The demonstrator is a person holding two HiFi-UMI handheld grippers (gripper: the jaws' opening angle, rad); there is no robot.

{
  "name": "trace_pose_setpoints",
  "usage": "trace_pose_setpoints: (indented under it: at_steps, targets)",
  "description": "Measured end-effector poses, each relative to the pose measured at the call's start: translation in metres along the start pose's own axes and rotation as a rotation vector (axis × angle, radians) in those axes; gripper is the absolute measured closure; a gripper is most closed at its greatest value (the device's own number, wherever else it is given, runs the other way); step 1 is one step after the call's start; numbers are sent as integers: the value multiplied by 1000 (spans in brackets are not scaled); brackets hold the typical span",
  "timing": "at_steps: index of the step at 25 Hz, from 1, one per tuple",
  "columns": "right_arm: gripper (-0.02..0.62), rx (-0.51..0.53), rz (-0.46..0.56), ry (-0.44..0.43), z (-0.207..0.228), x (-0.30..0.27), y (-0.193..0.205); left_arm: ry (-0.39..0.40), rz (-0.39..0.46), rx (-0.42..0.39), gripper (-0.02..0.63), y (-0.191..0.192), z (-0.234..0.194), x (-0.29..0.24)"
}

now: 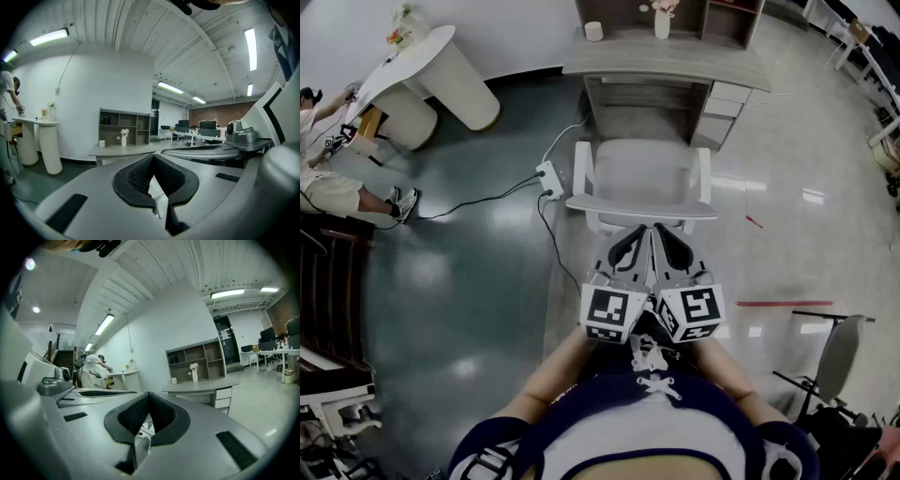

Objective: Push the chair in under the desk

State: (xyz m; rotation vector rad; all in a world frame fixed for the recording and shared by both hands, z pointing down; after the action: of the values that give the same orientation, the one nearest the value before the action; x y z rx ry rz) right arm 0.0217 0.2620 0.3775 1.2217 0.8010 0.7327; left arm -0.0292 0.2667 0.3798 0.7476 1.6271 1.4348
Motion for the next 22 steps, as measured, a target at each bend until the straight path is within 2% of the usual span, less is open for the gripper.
trace_pose_setpoints:
  at_steps: [7, 11, 16, 22]
  targets:
    - [586, 21, -18, -25, 6, -3, 5, -14, -18, 4, 598, 6, 1, -7]
    - [584, 146, -89, -83, 10, -10, 20, -8, -81, 10, 598, 21, -7, -15]
    - [584, 283, -206, -115, 26, -15, 50, -38, -167, -97, 597, 46, -13, -23]
    - [584, 416, -304, -139, 41, -25, 82, -72, -264, -153, 597, 77, -16, -36]
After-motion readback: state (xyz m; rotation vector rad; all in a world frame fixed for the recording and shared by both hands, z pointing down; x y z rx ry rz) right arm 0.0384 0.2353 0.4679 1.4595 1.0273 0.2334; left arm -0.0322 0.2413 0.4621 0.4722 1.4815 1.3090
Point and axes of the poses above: the fingertips, and each gripper's own axes: x backward along the fingers, z to its right, y out of its underside, the point moved 3 cm from there along x, backward along the fingers, and after that the axes turned 1 degree about z, right-handed, at the moved point
